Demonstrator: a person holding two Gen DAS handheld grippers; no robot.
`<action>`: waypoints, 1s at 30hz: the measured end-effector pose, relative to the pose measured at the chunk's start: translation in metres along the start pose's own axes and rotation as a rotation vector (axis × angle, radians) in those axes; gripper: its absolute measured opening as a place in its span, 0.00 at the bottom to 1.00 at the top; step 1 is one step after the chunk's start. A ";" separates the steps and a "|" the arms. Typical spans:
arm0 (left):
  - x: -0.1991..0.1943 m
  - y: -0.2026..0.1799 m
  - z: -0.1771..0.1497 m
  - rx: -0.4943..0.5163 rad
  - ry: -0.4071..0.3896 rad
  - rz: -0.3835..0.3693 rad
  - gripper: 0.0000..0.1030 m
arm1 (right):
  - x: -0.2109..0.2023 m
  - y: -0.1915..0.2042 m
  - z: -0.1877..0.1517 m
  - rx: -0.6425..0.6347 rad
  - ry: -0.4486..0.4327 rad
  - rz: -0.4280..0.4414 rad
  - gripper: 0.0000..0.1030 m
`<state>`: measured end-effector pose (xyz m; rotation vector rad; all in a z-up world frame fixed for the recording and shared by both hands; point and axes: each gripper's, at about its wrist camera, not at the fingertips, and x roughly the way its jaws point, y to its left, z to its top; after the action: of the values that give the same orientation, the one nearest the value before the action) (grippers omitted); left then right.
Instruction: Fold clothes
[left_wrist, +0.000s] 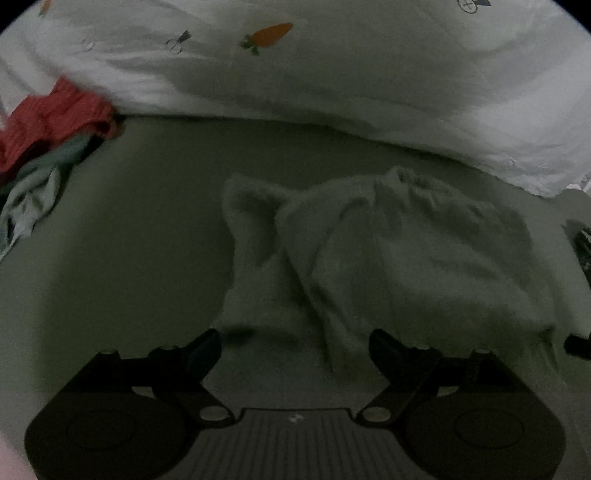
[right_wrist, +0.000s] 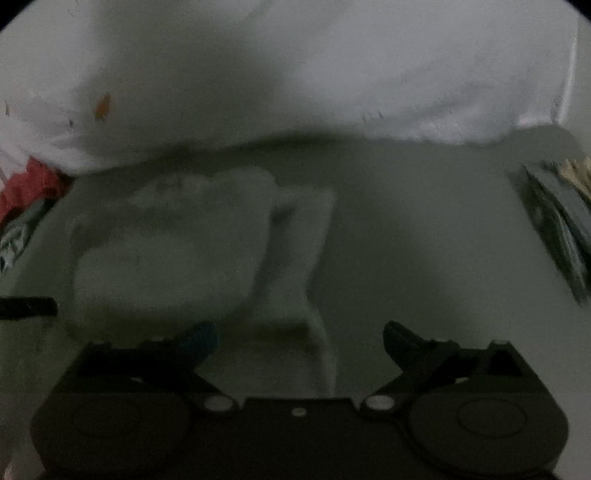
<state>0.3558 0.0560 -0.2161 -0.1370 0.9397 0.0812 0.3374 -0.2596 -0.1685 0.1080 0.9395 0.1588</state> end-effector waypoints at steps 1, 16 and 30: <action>-0.005 -0.001 -0.007 -0.001 0.008 0.000 0.85 | -0.005 -0.001 -0.010 0.003 0.013 -0.007 0.97; -0.062 -0.022 -0.114 -0.032 0.083 0.049 0.85 | -0.067 0.002 -0.115 -0.105 0.138 -0.004 0.99; -0.094 -0.012 -0.174 -0.112 0.080 0.046 0.94 | -0.087 -0.018 -0.155 -0.135 0.197 0.068 0.99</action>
<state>0.1627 0.0166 -0.2401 -0.2232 1.0183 0.1718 0.1631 -0.2900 -0.1936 -0.0005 1.1194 0.2987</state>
